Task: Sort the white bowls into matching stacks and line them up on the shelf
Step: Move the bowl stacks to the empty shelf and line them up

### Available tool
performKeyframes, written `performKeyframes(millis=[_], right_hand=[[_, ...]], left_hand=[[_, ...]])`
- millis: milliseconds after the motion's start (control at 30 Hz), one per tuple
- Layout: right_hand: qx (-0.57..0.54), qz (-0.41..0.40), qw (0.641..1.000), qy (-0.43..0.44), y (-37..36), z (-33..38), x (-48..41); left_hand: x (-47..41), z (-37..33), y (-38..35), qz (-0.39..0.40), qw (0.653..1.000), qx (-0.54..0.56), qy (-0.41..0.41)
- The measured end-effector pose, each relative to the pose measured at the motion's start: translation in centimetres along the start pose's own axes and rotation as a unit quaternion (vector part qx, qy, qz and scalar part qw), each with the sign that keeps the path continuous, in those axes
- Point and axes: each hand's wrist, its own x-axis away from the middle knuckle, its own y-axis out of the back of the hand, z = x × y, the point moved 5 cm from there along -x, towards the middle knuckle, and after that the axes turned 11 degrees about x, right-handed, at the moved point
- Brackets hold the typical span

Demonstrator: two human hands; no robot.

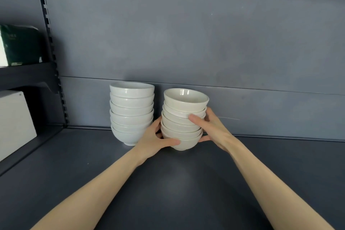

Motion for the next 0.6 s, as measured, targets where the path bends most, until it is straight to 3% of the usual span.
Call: performKeyframes(millis=[333, 600], right_hand=[[-0.048, 0.036, 0.998, 0.009, 0.4, -1.1, -1.4], [-0.036, -0.029, 0.998, 0.053, 0.3, -1.1, -1.2]], left_hand=[[-0.4, 0.7, 0.5, -0.071, 0.996, -0.023, -0.052], [-0.2, 0.8, 0.2, -0.067, 0.995, -0.032, -0.069]])
